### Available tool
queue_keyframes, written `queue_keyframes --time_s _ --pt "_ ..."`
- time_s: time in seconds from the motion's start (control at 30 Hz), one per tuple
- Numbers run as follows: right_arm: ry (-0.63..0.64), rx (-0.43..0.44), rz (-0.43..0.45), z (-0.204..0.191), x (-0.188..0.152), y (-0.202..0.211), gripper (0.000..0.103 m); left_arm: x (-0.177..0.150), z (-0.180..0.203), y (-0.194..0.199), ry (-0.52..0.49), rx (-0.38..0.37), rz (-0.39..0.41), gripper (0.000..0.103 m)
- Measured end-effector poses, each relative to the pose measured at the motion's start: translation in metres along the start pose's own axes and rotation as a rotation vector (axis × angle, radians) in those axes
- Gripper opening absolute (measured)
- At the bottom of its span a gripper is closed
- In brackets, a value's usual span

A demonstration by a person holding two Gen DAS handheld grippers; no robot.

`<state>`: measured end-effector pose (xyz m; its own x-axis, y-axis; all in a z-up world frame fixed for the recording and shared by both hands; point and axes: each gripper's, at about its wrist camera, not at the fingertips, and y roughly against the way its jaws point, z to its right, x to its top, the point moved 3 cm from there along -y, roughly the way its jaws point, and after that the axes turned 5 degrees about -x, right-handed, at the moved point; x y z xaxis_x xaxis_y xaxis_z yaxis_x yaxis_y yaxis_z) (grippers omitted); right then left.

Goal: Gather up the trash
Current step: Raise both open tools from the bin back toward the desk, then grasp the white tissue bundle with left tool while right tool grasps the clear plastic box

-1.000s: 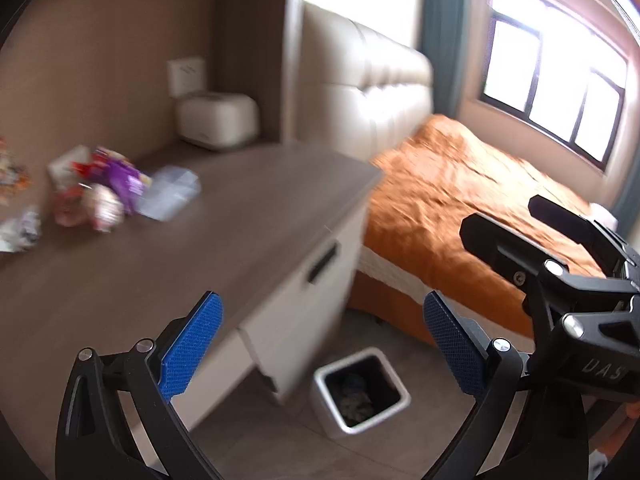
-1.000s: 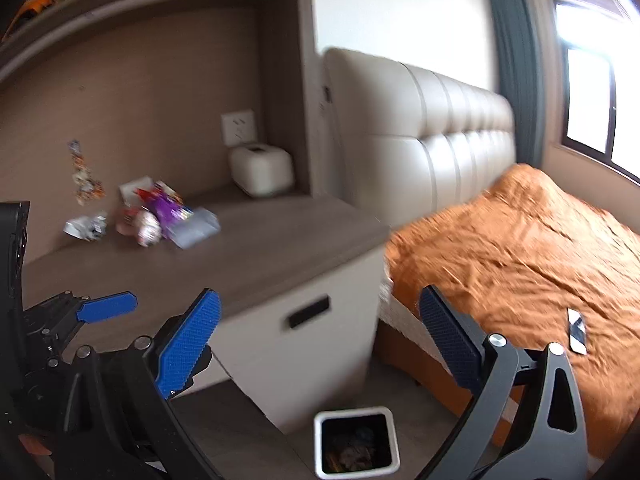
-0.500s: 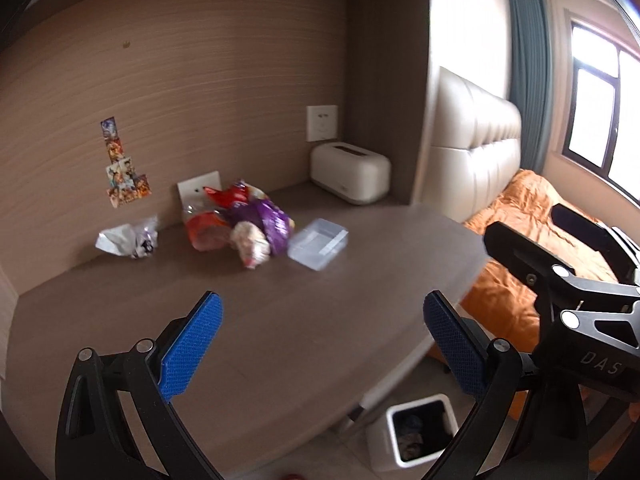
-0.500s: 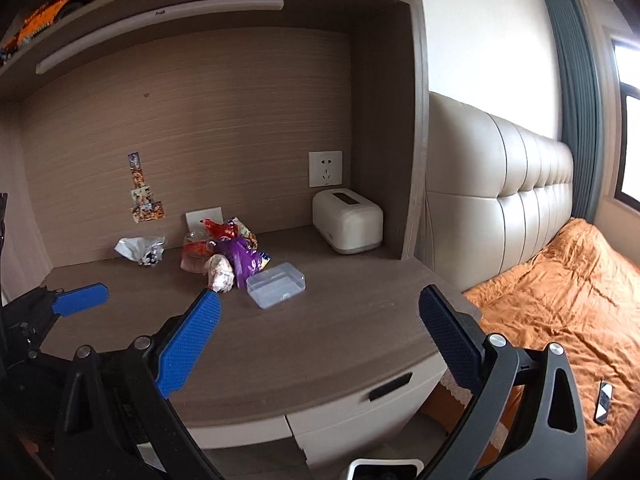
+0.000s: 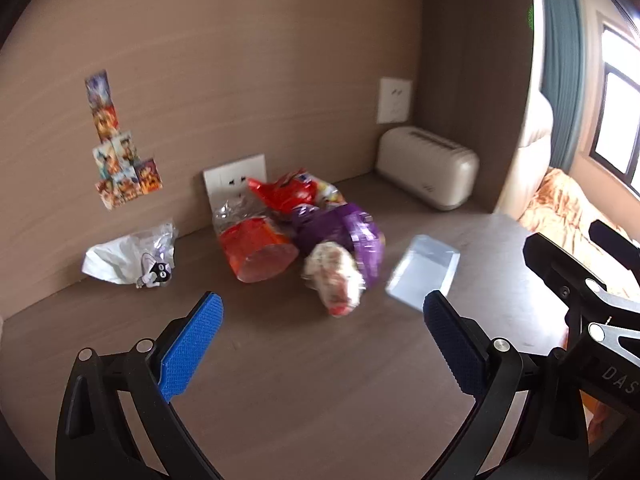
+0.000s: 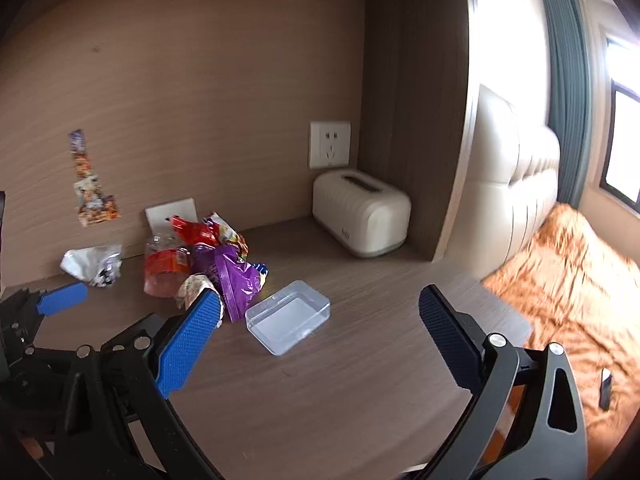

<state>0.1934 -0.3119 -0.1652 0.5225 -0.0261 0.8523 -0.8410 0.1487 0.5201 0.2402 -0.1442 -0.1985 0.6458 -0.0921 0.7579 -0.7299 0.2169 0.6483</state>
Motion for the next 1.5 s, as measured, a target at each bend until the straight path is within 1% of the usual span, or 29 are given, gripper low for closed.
queue_keyframes --time_s 0.17,0.3,0.33,0.37,0.43,0.5,0.57,0.67,0.77,0.93,1.13,1.2,1.27,1.3,1.33,1.37,1.4,1.43,1.47,1.5 --pt "-0.044 -0.021 -0.053 -0.013 -0.008 -0.046 0.099 0.005 -0.022 -0.041 -0.027 0.021 -0.022 0.098" --pt "-0.072 -0.047 -0.104 -0.016 -0.013 -0.073 0.099 0.006 -0.039 -0.064 -0.014 0.033 -0.047 0.097" --pt "-0.079 -0.056 -0.113 -0.017 -0.013 -0.078 0.099 0.007 -0.042 -0.070 -0.001 0.020 -0.060 0.093" --pt "-0.077 -0.079 -0.130 -0.018 -0.014 -0.084 0.099 0.008 -0.045 -0.075 0.014 0.002 -0.064 0.092" --pt "-0.056 -0.101 -0.160 -0.021 -0.017 -0.096 0.099 0.012 -0.048 -0.083 0.042 -0.025 -0.069 0.090" --pt "-0.059 -0.117 -0.188 -0.022 -0.020 -0.105 0.099 0.015 -0.046 -0.090 0.038 -0.028 -0.071 0.089" --pt "-0.069 -0.112 -0.207 -0.020 -0.022 -0.111 0.099 0.016 -0.045 -0.094 0.032 -0.051 -0.071 0.089" --pt "-0.058 -0.117 -0.226 -0.020 -0.023 -0.120 0.099 0.014 -0.042 -0.104 0.013 -0.104 -0.100 0.089" --pt "-0.053 -0.111 -0.239 -0.022 -0.024 -0.127 0.099 0.014 -0.039 -0.110 -0.030 -0.139 -0.102 0.089" --pt "-0.051 -0.090 -0.272 -0.028 -0.024 -0.140 0.099 0.017 -0.040 -0.116 -0.026 -0.202 -0.126 0.090" --pt "-0.064 -0.081 -0.294 -0.028 -0.026 -0.148 0.099 0.020 -0.033 -0.116 -0.039 -0.227 -0.117 0.091" --pt "-0.048 -0.086 -0.296 -0.026 -0.027 -0.148 0.093 0.019 -0.030 -0.119 -0.043 -0.232 -0.132 0.091" --pt "-0.036 -0.072 -0.309 -0.026 -0.029 -0.148 0.079 0.016 -0.025 -0.122 -0.052 -0.240 -0.142 0.090" --pt "-0.022 -0.071 -0.323 -0.027 -0.032 -0.149 0.073 0.015 -0.022 -0.124 -0.063 -0.236 -0.143 0.085" --pt "-0.012 -0.061 -0.337 -0.028 -0.035 -0.150 0.063 0.013 -0.020 -0.125 -0.070 -0.240 -0.147 0.077" --pt "-0.016 -0.046 -0.352 -0.028 -0.037 -0.150 0.061 0.011 -0.018 -0.126 -0.075 -0.243 -0.152 0.075" --pt "-0.037 -0.025 -0.356 -0.026 -0.038 -0.150 0.061 0.010 -0.016 -0.127 -0.075 -0.243 -0.154 0.070" --pt "-0.045 -0.020 -0.357 -0.025 -0.039 -0.150 0.061 0.009 -0.013 -0.129 -0.077 -0.254 -0.159 0.063" --pt "-0.052 -0.015 -0.357 -0.024 -0.039 -0.151 0.060 0.008 -0.012 -0.130 -0.076 -0.258 -0.162 0.059" --pt "-0.058 -0.011 -0.357 -0.023 -0.039 -0.151 0.060 0.007 -0.010 -0.132 -0.075 -0.265 -0.168 0.052"
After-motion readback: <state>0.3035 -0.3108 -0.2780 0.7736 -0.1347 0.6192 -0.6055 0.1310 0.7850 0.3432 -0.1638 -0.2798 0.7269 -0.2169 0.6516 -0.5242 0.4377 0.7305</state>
